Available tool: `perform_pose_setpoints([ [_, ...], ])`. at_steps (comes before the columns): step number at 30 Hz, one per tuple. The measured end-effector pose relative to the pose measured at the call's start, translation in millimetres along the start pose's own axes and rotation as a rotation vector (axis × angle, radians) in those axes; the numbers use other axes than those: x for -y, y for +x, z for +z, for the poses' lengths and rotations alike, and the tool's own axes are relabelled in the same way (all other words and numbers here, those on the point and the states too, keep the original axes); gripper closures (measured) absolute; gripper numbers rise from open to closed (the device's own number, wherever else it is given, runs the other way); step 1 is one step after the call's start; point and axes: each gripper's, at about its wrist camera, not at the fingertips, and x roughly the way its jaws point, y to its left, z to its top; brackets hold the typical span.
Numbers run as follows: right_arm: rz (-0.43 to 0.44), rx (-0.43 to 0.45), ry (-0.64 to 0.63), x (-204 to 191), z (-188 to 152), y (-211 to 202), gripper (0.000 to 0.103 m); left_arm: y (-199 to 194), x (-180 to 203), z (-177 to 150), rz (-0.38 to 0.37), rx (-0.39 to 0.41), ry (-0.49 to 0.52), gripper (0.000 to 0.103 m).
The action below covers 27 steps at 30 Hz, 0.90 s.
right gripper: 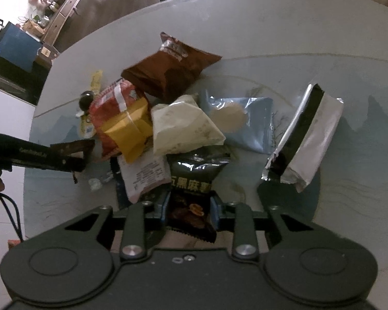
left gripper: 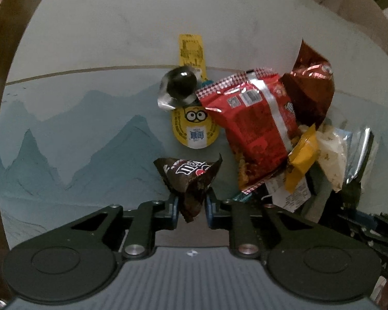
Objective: Organize snacks
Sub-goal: 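Grasp the black snack packet with the right gripper while the left grasps the M&M's packet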
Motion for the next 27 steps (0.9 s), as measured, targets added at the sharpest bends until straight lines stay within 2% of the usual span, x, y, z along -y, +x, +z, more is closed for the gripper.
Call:
perform_pose_setpoints([
  [4,0.010,0.027,0.000,-1.2,-3.8,-18.0,0.073,-30.8,-13.4,-9.5,-0.042,0.052,-0.056,0.084],
  [14,0.027,0.100,-0.034,-13.1,-21.7,-67.5,0.073,-104.8,-16.6,-39.5,-0.067,0.149,-0.049,0.084],
  [16,0.030,0.109,-0.047,-18.2,-27.8,-75.9,0.073,-98.1,-7.5,-41.3,-0.067,0.162,-0.038,0.084],
  [22,0.052,0.129,-0.098,-34.3,-50.6,-102.7,0.073,-124.8,2.6,-70.7,-0.077,0.211,0.009,0.084],
  [27,0.063,0.152,-0.136,-46.4,-70.9,-120.0,0.073,-135.7,10.6,-95.3,-0.061,0.216,0.055,0.084],
])
